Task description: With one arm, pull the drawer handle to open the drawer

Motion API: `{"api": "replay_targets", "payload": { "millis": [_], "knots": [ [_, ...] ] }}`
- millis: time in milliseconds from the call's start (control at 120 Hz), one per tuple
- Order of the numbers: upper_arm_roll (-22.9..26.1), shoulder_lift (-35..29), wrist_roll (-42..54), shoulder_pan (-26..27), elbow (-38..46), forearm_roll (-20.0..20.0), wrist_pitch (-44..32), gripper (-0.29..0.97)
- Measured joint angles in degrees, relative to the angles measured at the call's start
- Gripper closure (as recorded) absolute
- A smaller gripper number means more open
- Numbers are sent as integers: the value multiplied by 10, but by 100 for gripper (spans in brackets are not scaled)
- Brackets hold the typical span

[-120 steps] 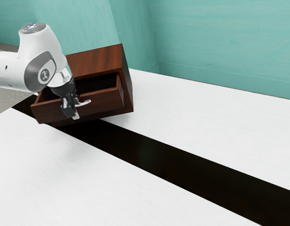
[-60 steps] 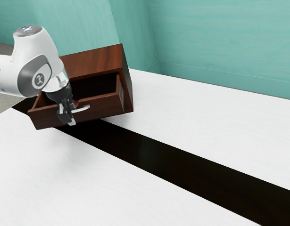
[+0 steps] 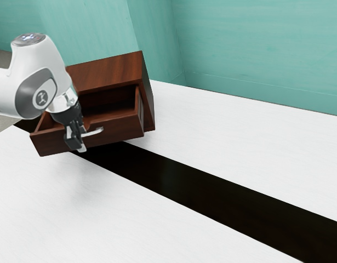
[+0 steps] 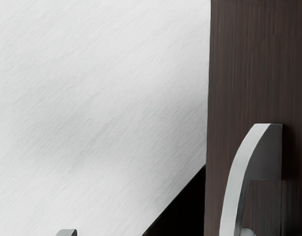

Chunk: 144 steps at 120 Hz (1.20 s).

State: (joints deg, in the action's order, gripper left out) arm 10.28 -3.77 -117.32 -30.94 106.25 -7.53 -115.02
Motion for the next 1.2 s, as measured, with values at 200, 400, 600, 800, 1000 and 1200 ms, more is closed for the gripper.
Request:
{"api": "replay_targets", "payload": {
  "millis": [200,400,600,800,1000,1200],
  "knots": [
    [0,-14,-3,-1,14,3,1,33],
    [0,-15,-5,-2,15,4,1,33],
    [1,-9,-5,-5,9,3,1,33],
    [5,8,-4,-6,-12,0,-2,33],
    [7,16,-3,7,-15,-2,-4,33],
    [4,13,-3,5,-14,0,-3,33]
  ]
}}
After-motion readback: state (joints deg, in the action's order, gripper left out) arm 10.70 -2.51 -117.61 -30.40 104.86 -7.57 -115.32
